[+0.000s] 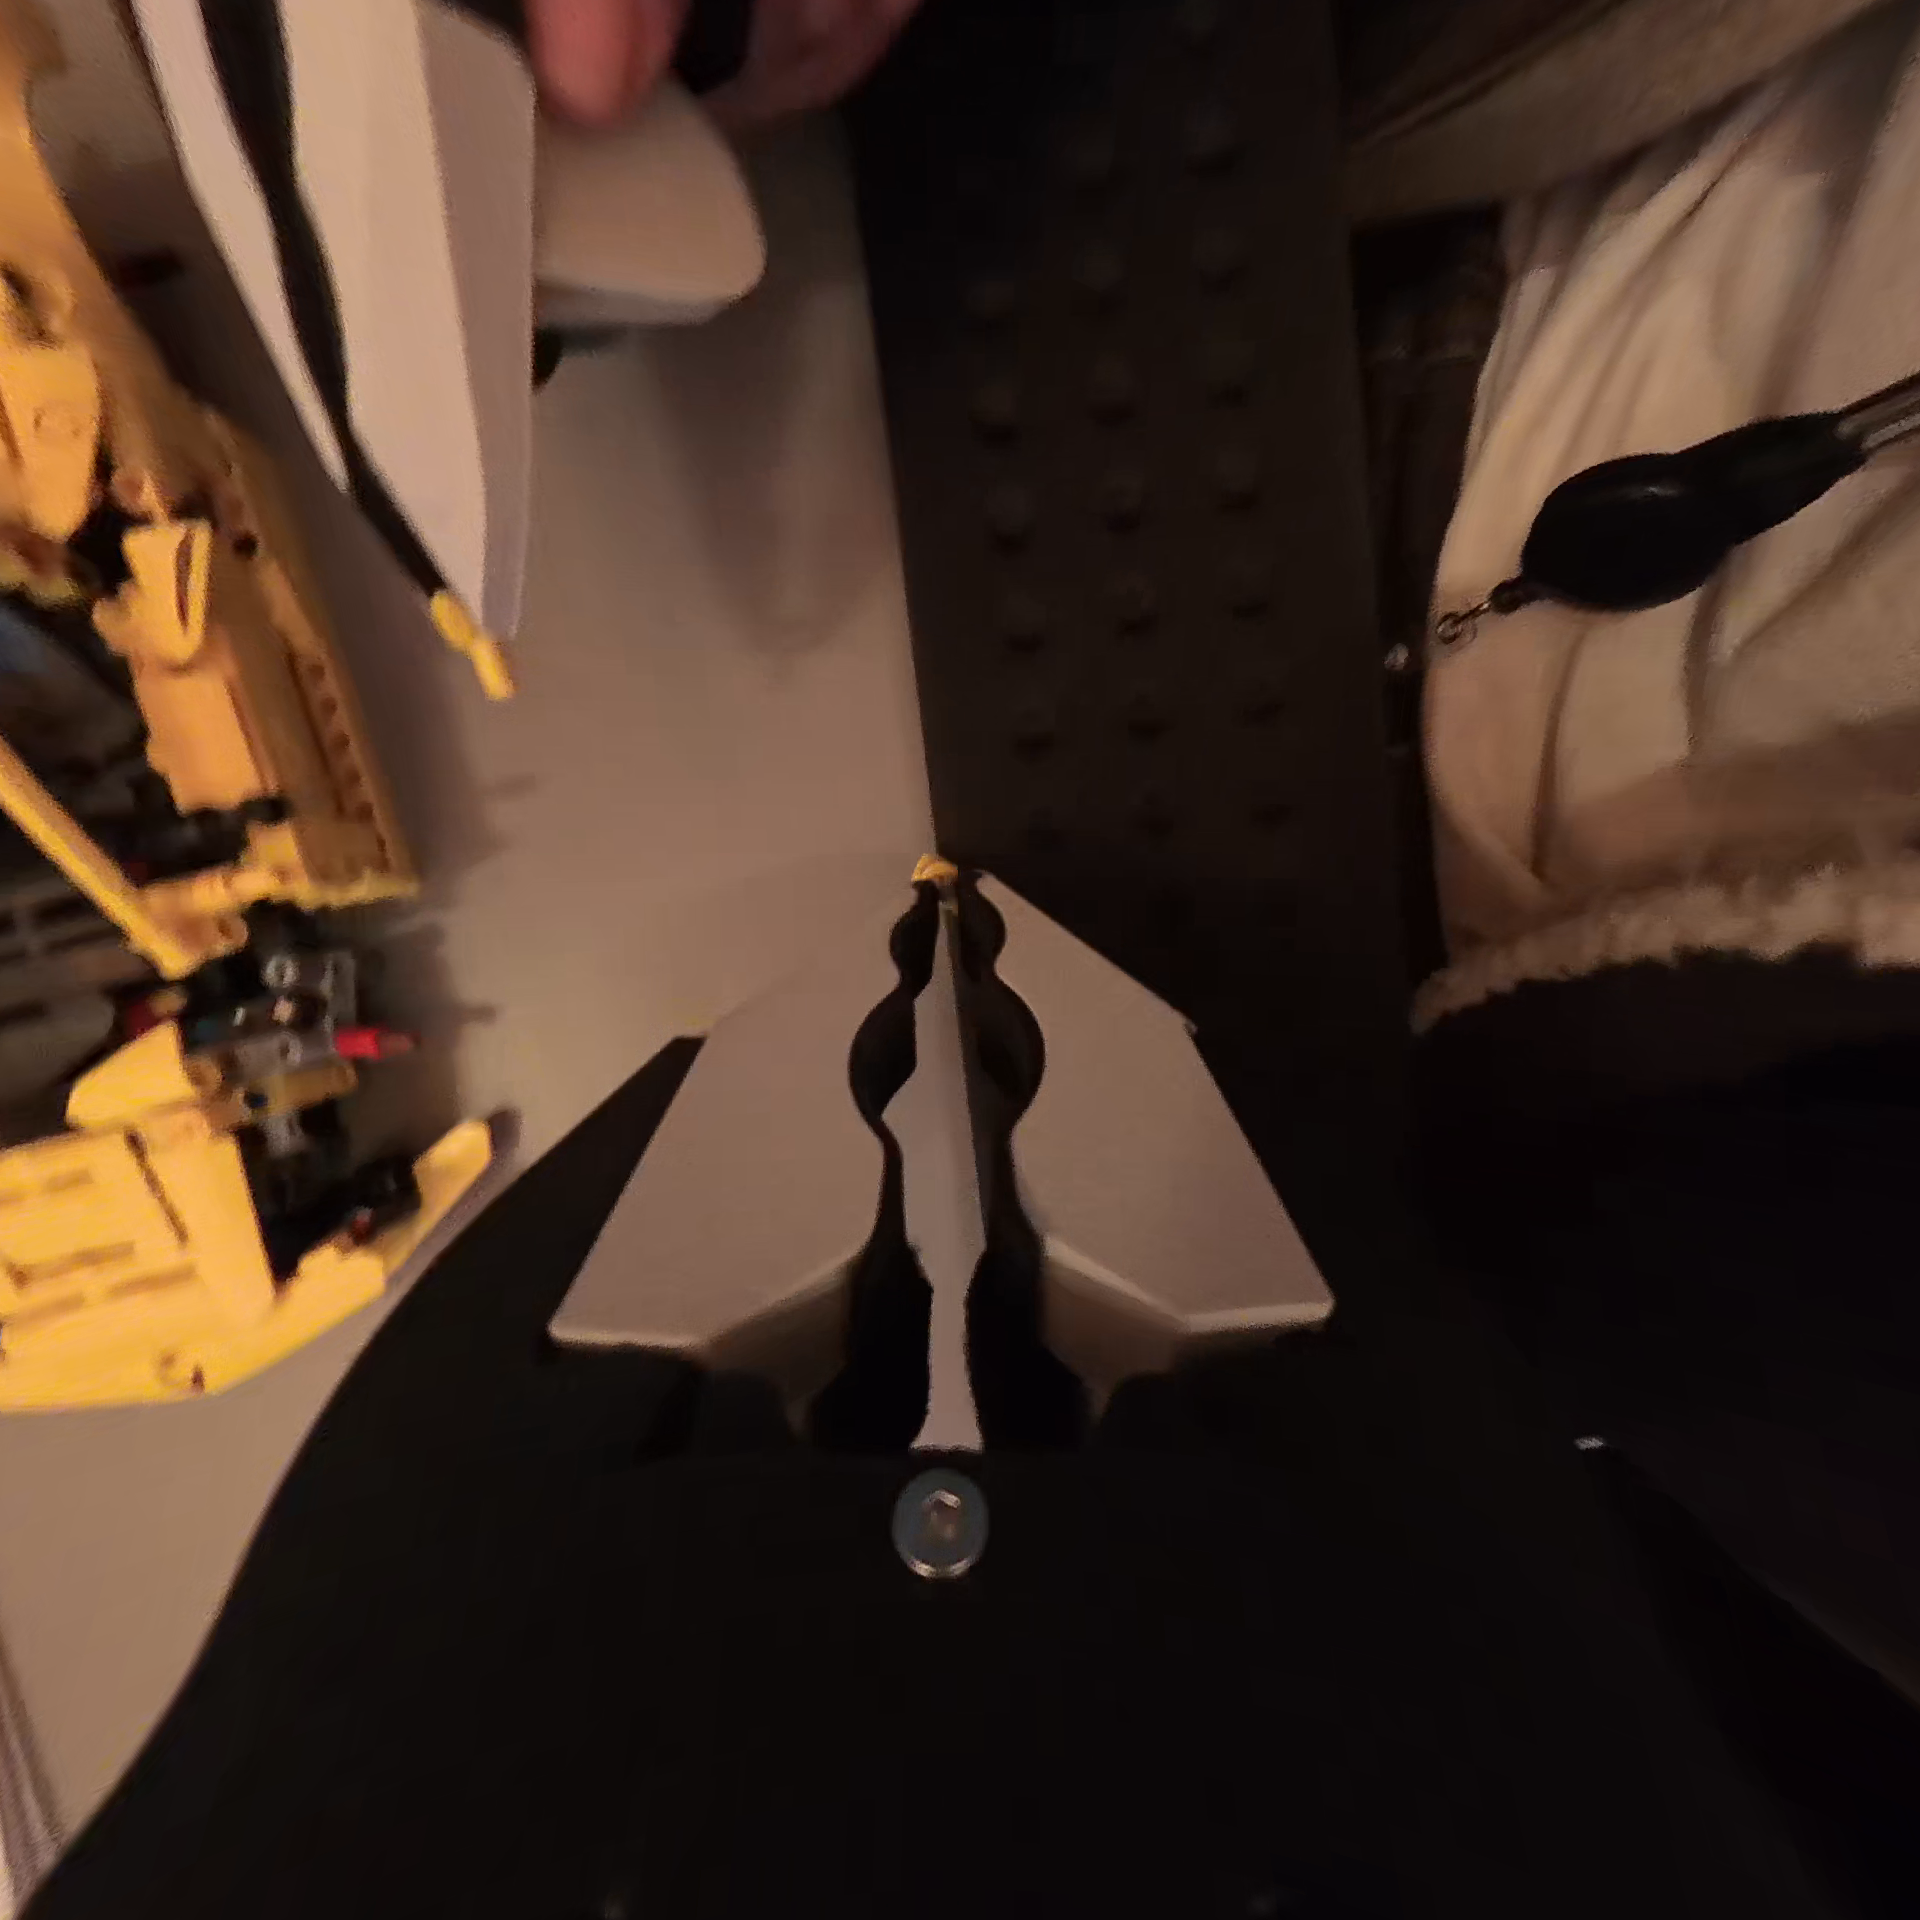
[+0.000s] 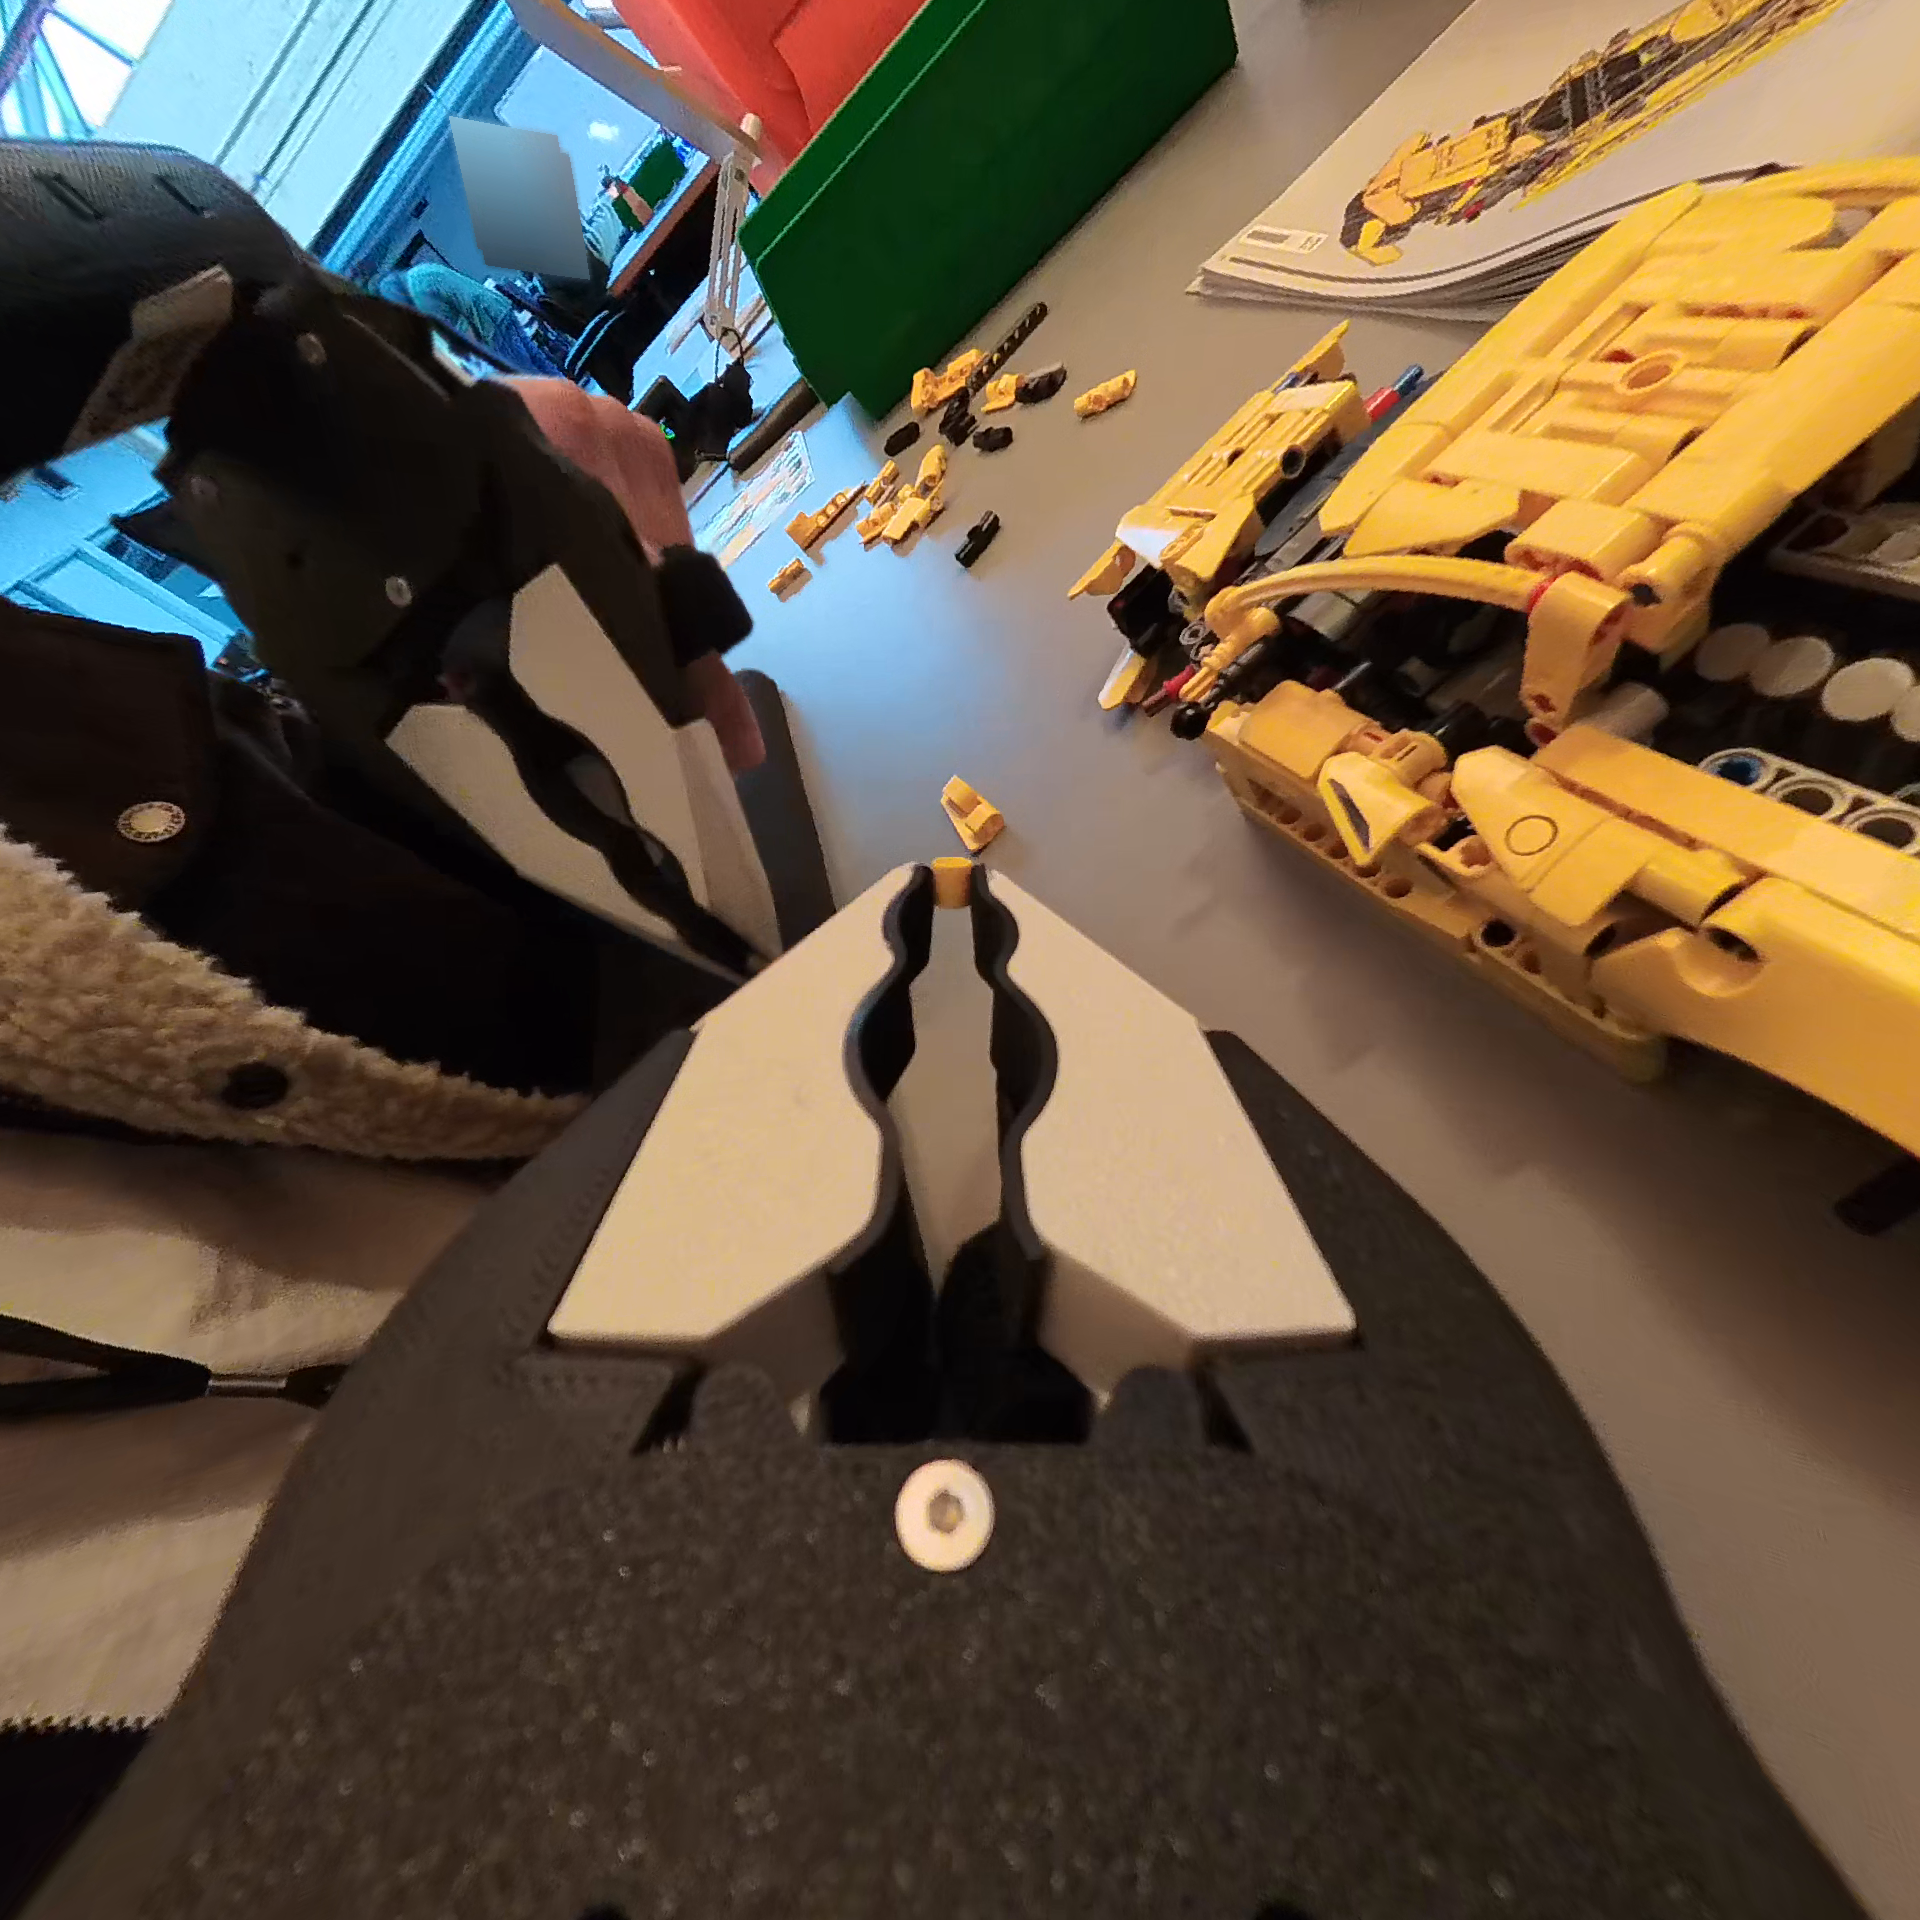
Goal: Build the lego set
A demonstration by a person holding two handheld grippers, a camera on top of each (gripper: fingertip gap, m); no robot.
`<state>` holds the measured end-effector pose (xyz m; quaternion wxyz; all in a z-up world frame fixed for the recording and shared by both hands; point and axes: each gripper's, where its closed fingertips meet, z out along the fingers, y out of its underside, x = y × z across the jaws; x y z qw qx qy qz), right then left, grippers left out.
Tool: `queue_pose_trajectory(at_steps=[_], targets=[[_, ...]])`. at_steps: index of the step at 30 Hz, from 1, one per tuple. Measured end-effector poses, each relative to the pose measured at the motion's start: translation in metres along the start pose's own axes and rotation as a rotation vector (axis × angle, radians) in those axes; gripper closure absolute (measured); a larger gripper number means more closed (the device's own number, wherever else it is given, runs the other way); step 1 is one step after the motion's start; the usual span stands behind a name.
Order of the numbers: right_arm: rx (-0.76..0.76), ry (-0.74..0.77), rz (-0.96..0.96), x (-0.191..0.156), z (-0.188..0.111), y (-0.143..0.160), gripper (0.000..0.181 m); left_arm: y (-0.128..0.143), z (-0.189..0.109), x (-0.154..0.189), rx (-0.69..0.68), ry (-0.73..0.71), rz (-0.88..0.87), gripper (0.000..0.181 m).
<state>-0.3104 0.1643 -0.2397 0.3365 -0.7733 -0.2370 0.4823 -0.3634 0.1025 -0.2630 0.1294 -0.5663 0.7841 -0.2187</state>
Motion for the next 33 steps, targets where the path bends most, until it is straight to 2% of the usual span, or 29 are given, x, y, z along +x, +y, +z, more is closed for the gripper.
queue_pose_trajectory(at_steps=[3,6,11,16,19,23,31,33], targets=[[0.003,-0.008,0.001,-0.001,-0.001,0.000,0.174,-0.015,0.010,0.003,0.043,0.043,0.037,0.177],[0.005,-0.014,-0.002,-0.002,-0.001,0.000,0.174,-0.017,0.017,0.012,0.070,0.133,0.016,0.177],[0.006,-0.028,0.000,-0.003,-0.001,0.000,0.174,-0.012,0.015,0.017,0.144,0.215,-0.024,0.156],[0.017,-0.033,0.007,-0.003,-0.003,-0.002,0.174,-0.007,-0.005,-0.003,0.277,0.235,-0.028,0.154],[0.047,-0.007,0.005,0.001,-0.007,-0.007,0.174,0.001,-0.001,-0.022,0.267,0.218,-0.044,0.153],[0.084,0.044,-0.005,0.009,-0.013,-0.013,0.174,0.003,0.015,-0.027,0.185,0.175,-0.090,0.151],[0.113,0.038,0.002,0.010,-0.017,-0.016,0.174,-0.001,0.028,-0.035,0.087,-0.261,-0.279,0.153],[0.111,0.035,0.000,0.009,-0.017,-0.016,0.174,0.003,0.031,-0.036,0.063,-0.309,-0.334,0.153]])
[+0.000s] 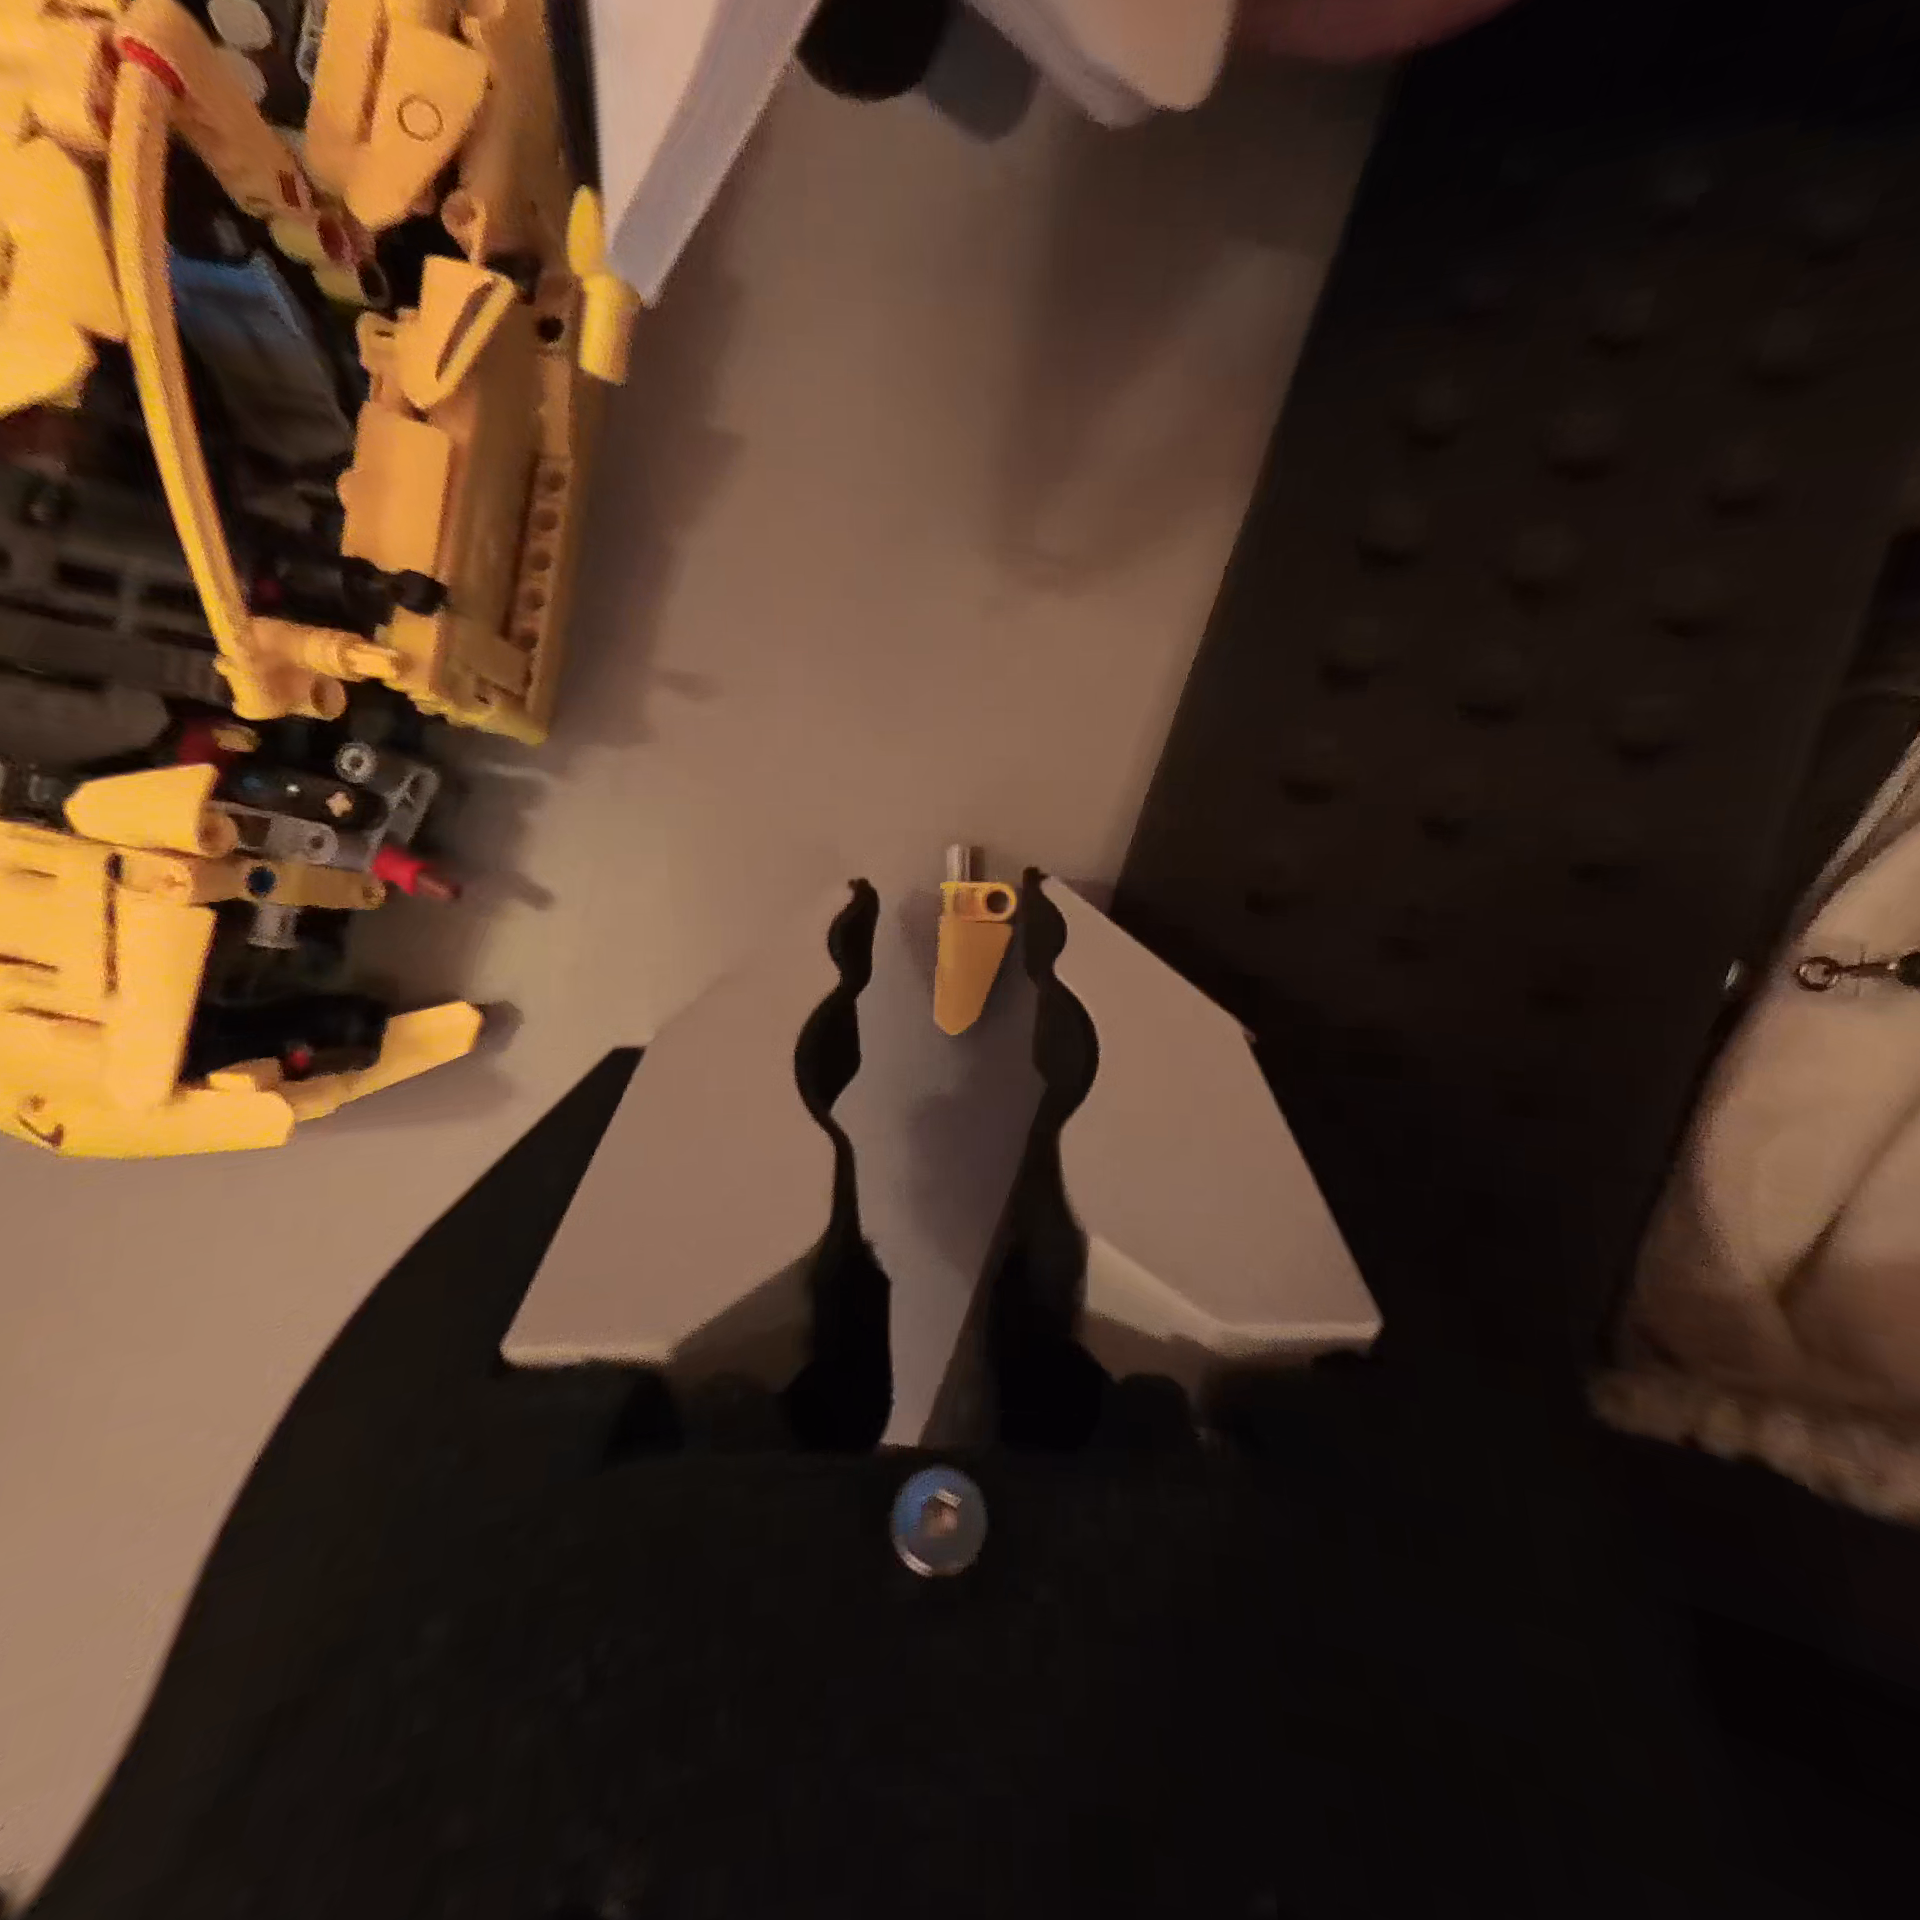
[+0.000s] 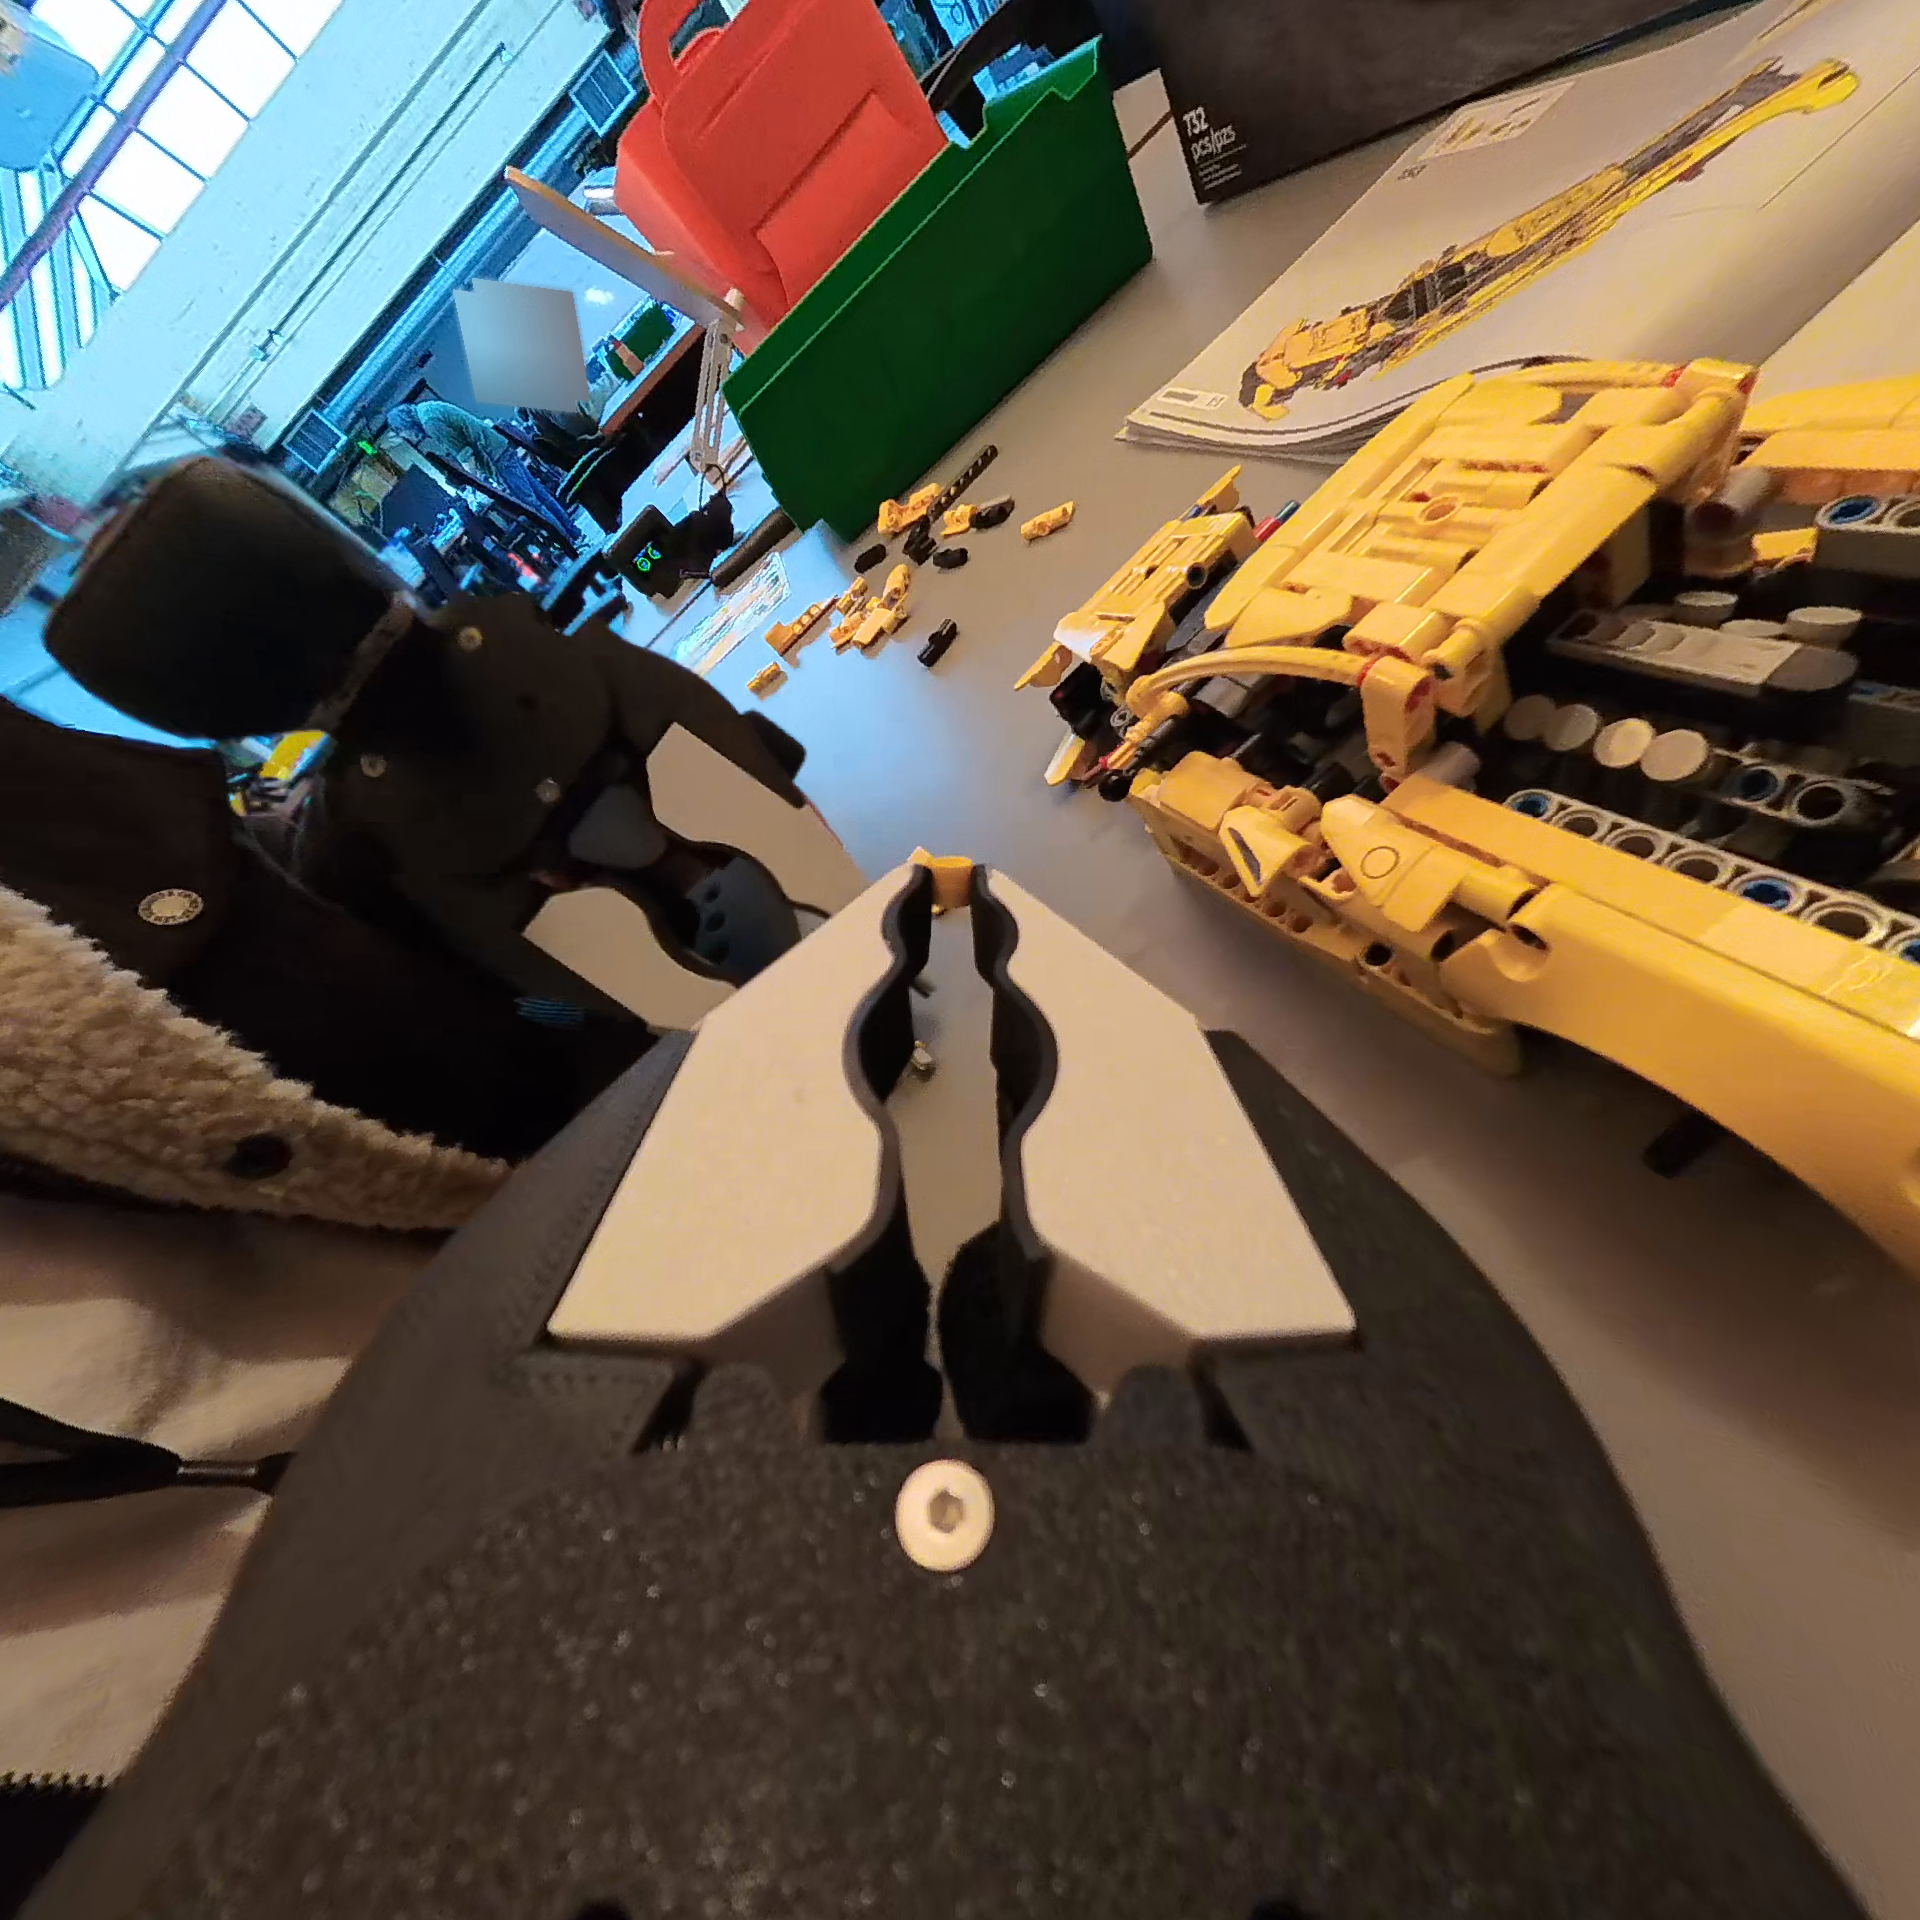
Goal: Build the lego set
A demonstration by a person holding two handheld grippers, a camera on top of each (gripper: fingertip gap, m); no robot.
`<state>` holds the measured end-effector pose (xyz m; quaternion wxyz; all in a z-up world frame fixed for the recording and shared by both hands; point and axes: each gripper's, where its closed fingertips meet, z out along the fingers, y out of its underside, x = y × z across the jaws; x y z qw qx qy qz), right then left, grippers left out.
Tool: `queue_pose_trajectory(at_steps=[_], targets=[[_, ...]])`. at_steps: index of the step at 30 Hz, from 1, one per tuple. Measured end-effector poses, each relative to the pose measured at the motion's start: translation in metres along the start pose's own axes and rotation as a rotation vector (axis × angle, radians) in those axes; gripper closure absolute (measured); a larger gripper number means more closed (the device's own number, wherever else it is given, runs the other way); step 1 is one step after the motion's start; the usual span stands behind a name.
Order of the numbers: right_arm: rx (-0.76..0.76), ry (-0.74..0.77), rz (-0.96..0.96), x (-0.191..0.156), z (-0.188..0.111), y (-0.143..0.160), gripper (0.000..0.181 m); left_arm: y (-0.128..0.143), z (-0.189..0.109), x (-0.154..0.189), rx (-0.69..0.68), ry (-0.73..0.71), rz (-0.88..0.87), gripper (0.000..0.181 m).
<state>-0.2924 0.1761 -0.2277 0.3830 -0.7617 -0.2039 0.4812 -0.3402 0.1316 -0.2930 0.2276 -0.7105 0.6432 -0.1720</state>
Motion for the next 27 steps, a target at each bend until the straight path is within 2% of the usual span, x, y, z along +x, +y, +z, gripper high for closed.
queue_pose_trajectory(at_steps=[4,6,11,12,13,15,16,18,20,27], targets=[[0.004,-0.008,0.002,-0.001,-0.001,0.000,0.174,0.005,0.006,0.004,-0.021,0.016,-0.011,0.155],[0.008,-0.011,0.005,-0.001,-0.001,-0.001,0.175,0.006,0.007,0.004,-0.013,0.036,-0.012,0.166],[0.014,-0.029,0.014,-0.003,-0.001,-0.001,0.174,0.004,0.005,0.001,0.028,0.081,0.049,0.167],[0.030,-0.049,0.030,-0.005,-0.002,-0.003,0.174,-0.009,0.000,-0.005,0.124,0.069,0.062,0.167],[0.057,-0.081,0.060,-0.009,-0.004,-0.007,0.174,-0.030,-0.014,-0.006,0.293,0.086,0.073,0.167],[0.150,-0.202,0.173,-0.021,-0.011,-0.023,0.174,-0.077,-0.063,-0.021,0.738,0.061,0.040,0.167],[0.210,-0.306,0.254,-0.032,-0.015,-0.033,0.175,-0.090,-0.090,-0.025,0.935,0.062,0.038,0.167],[0.260,-0.492,0.398,-0.049,-0.016,-0.041,0.175,-0.097,-0.120,-0.032,1.165,0.005,0.075,0.168],[0.282,-0.603,0.477,-0.059,-0.014,-0.045,0.175,-0.097,-0.123,-0.028,1.203,-0.012,0.125,0.167],[0.256,-0.689,0.489,-0.080,-0.003,-0.041,0.175,-0.098,-0.118,-0.020,1.201,-0.019,0.177,0.167]])
